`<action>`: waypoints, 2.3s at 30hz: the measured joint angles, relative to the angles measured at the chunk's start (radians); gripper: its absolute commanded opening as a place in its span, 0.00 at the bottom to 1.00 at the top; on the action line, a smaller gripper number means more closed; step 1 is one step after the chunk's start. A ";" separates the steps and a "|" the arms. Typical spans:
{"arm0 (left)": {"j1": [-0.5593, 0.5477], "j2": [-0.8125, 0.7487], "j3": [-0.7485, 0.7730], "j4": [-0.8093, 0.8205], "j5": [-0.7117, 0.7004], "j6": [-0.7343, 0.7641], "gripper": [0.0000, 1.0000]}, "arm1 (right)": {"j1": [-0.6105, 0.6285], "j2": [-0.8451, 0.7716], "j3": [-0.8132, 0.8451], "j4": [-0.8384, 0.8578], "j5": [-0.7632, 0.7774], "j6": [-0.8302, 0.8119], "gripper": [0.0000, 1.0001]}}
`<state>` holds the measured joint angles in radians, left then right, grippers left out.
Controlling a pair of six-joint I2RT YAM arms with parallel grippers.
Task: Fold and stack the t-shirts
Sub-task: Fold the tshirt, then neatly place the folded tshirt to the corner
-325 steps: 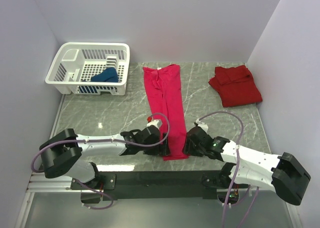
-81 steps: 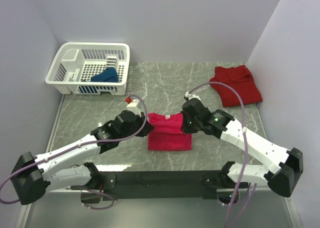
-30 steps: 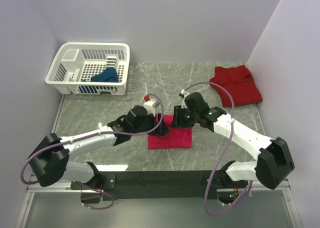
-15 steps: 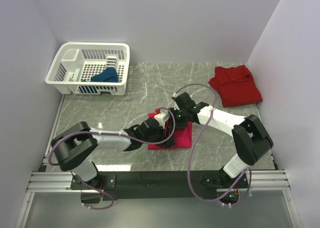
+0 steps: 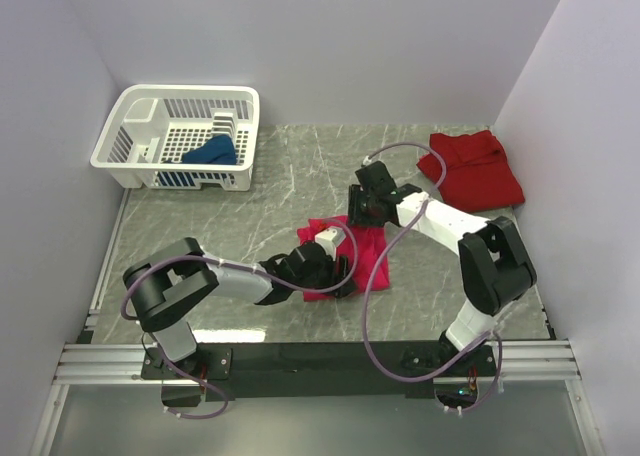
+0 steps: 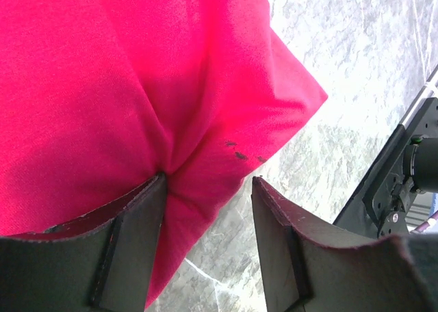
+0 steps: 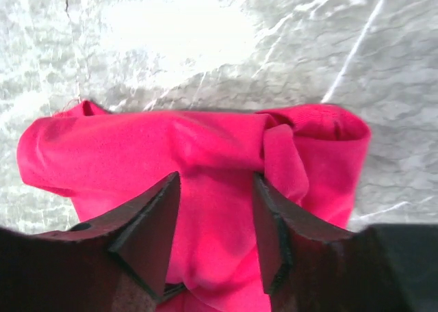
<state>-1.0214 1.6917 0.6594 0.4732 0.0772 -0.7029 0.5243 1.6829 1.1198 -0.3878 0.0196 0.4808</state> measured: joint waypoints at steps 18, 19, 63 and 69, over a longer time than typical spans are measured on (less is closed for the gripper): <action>-0.011 -0.147 0.121 -0.278 -0.061 0.056 0.74 | -0.149 -0.351 -0.345 0.076 -0.261 -0.030 0.71; -0.011 -0.150 0.129 -0.282 -0.068 0.058 0.75 | -0.156 -0.353 -0.372 0.082 -0.288 -0.029 0.72; 0.129 -0.043 0.076 -0.246 -0.231 0.072 0.74 | -0.204 -0.281 -0.602 0.412 -0.532 0.071 0.72; 0.130 -0.040 0.078 -0.241 -0.228 0.072 0.74 | -0.100 -0.195 -0.517 0.417 -0.469 0.105 0.66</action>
<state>-0.8913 1.6512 0.7372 0.2321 -0.1509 -0.6308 0.4244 1.4883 0.6029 0.0288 -0.4492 0.5854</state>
